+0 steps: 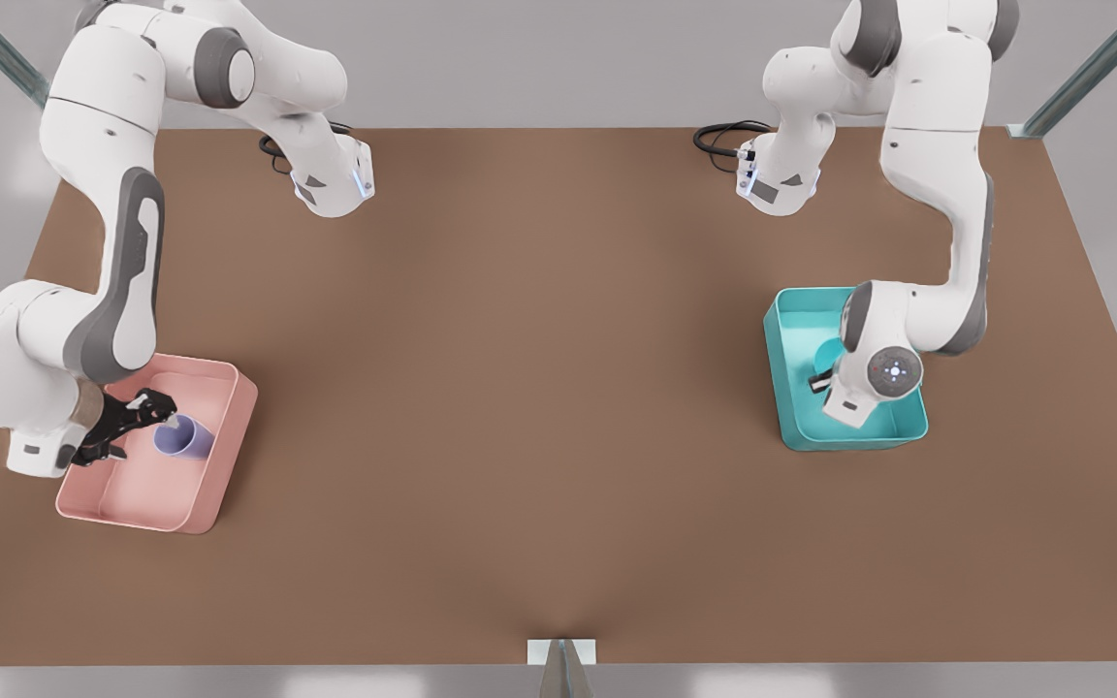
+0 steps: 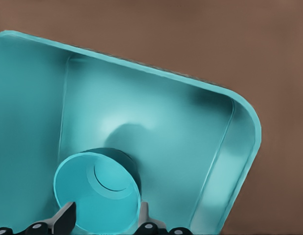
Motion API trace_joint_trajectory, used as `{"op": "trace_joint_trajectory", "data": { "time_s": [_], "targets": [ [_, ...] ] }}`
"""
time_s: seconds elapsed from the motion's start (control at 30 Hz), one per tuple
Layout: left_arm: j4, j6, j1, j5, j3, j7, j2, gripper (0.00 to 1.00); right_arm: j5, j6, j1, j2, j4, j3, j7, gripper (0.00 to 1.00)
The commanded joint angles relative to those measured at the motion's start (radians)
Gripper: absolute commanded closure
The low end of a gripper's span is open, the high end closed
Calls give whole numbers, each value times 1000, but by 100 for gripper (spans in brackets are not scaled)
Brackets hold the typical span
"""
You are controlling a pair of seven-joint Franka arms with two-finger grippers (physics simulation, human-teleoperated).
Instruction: Put the bowls and cups in different boxes
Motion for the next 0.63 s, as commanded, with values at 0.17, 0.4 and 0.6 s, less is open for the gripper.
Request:
{"op": "trace_joint_trajectory", "data": {
  "time_s": [0.17, 0.4, 0.6],
  "targets": [
    [502, -622, -1, -246, -114, 396, -66, 0, -225, -573, 36, -131, 187, 167, 873, 0],
    [676, -715, -5, -222, -160, 487, -39, 0, -223, -510, -71, -281, 92, 272, 875, 0],
    [691, -721, -7, -184, -158, 490, -39, 0, -223, -504, -71, -284, 87, 272, 873, 0]
  ]
}}
